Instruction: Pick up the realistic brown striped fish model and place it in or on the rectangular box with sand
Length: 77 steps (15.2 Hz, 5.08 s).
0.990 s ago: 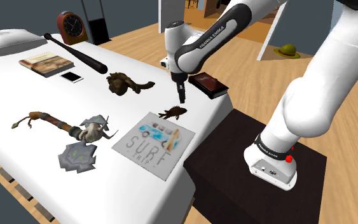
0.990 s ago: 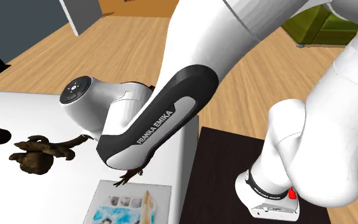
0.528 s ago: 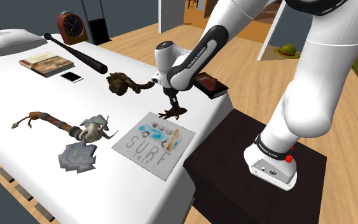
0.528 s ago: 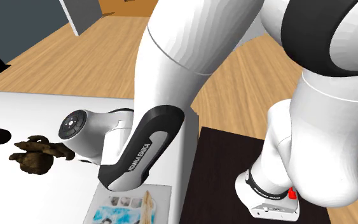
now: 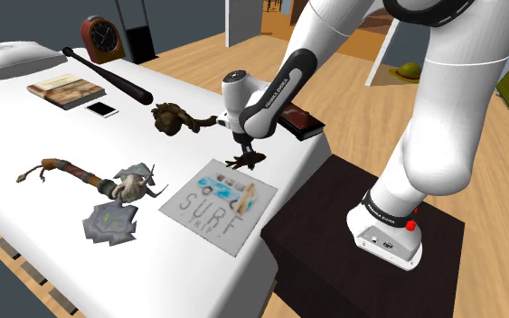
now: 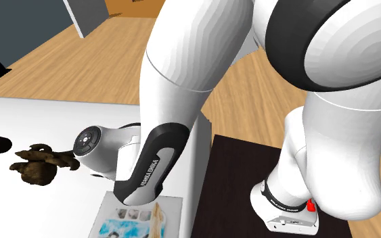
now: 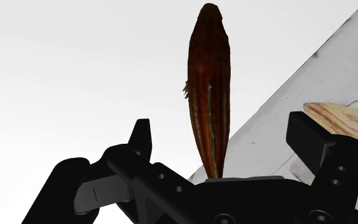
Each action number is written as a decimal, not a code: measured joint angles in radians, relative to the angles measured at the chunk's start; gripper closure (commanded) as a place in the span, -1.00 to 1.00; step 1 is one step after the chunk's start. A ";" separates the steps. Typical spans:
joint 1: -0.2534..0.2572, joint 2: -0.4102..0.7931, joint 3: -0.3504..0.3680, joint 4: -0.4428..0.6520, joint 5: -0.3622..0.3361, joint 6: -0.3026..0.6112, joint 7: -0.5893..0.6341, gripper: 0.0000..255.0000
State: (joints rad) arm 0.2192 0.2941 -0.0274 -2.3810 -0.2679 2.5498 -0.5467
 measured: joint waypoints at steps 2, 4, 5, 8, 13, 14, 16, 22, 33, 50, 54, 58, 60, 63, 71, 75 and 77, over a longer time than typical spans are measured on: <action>0.000 0.002 0.000 0.000 -0.001 0.002 0.001 -1.00; 0.000 0.003 0.000 0.000 -0.001 0.003 0.001 -1.00; 0.000 0.003 0.000 0.000 -0.001 0.003 0.001 1.00; 0.000 0.002 0.000 0.000 -0.001 0.003 0.001 1.00; 0.001 0.002 0.000 0.000 -0.001 0.003 0.001 1.00; 0.001 0.002 0.000 0.000 -0.001 0.003 0.001 1.00; 0.000 -0.003 0.001 -0.001 0.001 -0.002 0.000 1.00; -0.004 -0.078 0.008 -0.004 0.020 -0.072 -0.024 1.00; -0.005 -0.208 0.016 0.007 0.053 -0.210 -0.062 1.00; -0.154 -0.253 -0.126 0.034 0.032 -0.238 -0.344 1.00; -0.208 -0.226 -0.175 0.074 0.033 -0.232 -0.449 1.00; -0.262 -0.173 -0.216 0.133 0.048 -0.221 -0.553 1.00; -0.290 -0.150 -0.235 0.161 0.058 -0.218 -0.607 1.00; -0.333 -0.105 -0.258 0.223 0.079 -0.222 -0.686 1.00; -0.459 0.052 -0.293 0.436 0.159 -0.253 -0.892 1.00; -0.494 0.108 -0.293 0.487 0.182 -0.244 -0.937 1.00; -0.497 0.124 -0.291 0.486 0.186 -0.227 -0.939 1.00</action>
State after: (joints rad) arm -0.2782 0.4181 -0.3186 -1.8952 -0.0820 2.3228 -1.4853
